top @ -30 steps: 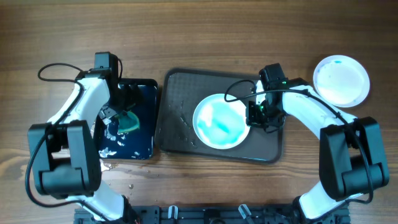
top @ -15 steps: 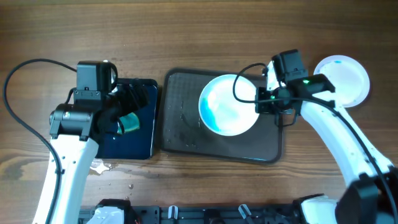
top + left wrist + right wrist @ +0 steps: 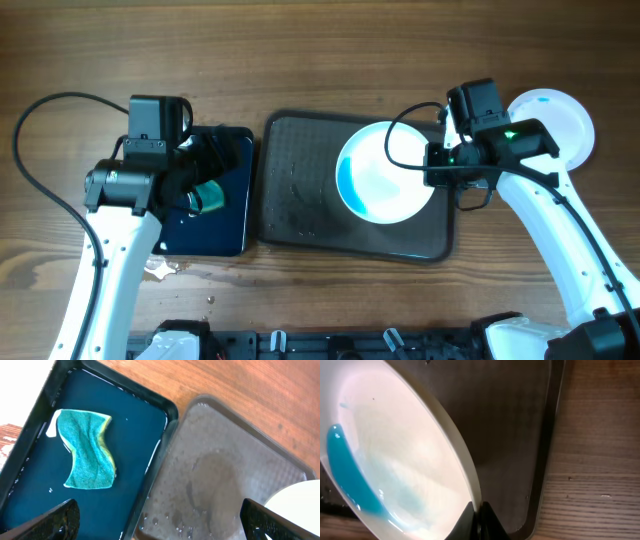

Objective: Clean dirty plates on tray and stack at the side
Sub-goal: 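Return the sponge to the black tray with the left gripper, then lift the cleaned plate with the right gripper and carry it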

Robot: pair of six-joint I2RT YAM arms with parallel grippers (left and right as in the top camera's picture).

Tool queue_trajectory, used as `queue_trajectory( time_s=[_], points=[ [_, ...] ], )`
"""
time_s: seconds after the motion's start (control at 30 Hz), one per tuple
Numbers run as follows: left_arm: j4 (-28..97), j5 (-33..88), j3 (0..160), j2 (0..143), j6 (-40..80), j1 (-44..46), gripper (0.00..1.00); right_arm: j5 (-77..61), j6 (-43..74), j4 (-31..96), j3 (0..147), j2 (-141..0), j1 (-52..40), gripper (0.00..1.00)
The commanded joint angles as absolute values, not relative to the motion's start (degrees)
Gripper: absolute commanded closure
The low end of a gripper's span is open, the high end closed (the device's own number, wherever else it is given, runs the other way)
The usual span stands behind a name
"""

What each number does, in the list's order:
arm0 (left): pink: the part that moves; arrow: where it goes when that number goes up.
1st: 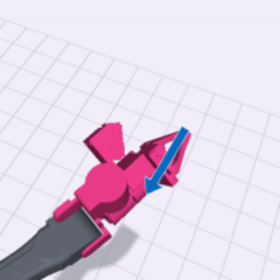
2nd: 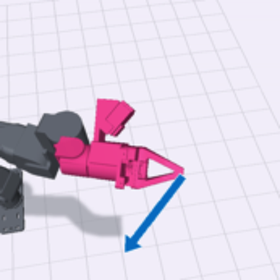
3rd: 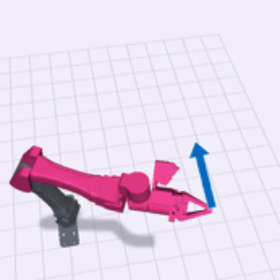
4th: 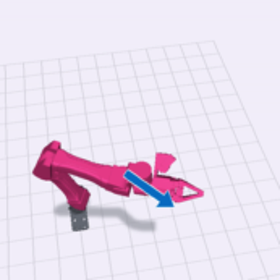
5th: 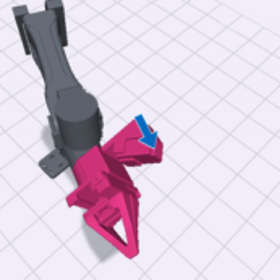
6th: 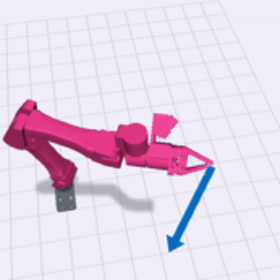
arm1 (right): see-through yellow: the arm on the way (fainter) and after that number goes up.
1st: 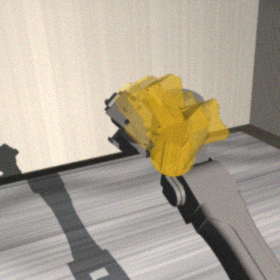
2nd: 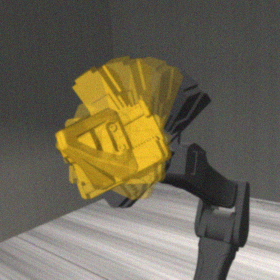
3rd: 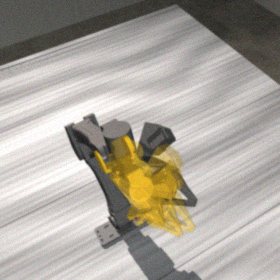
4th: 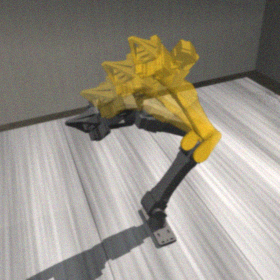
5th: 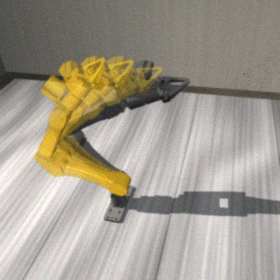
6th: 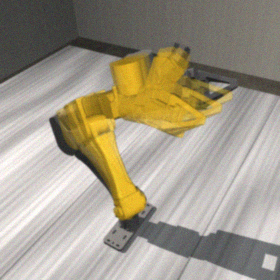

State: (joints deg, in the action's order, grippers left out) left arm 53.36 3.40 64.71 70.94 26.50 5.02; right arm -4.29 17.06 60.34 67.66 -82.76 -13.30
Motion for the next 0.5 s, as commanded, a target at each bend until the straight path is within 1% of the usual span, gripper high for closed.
queue_trajectory(
  time_s=[0.0, 0.13, 0.23, 0.27, 0.47],
  points=[
    [51.35, 0.40, 64.88, 71.26, 30.74, 0.64, 0.00, -8.32, 16.12, 61.19, 69.32, -82.91, -13.87, 0.95],
    [51.09, 0.58, 64.93, 71.24, 30.79, -9.54, 0.00, -11.79, 14.76, 60.47, 69.58, -87.33, -17.72, 0.95],
    [51.83, 0.60, 64.93, 71.26, 32.03, -16.80, 0.00, -12.60, 14.59, 60.73, 74.04, -92.95, -22.28, 0.96],
    [52.69, 0.56, 64.93, 71.26, 32.01, -21.87, 0.00, -12.60, 14.94, 62.33, 81.43, -98.06, -26.46, 0.95],
    [53.67, 0.12, 64.93, 71.26, 32.47, -32.21, 0.00, -12.34, 14.48, 71.48, 109.58, -117.45, -35.31, 0.95]
  ],
)
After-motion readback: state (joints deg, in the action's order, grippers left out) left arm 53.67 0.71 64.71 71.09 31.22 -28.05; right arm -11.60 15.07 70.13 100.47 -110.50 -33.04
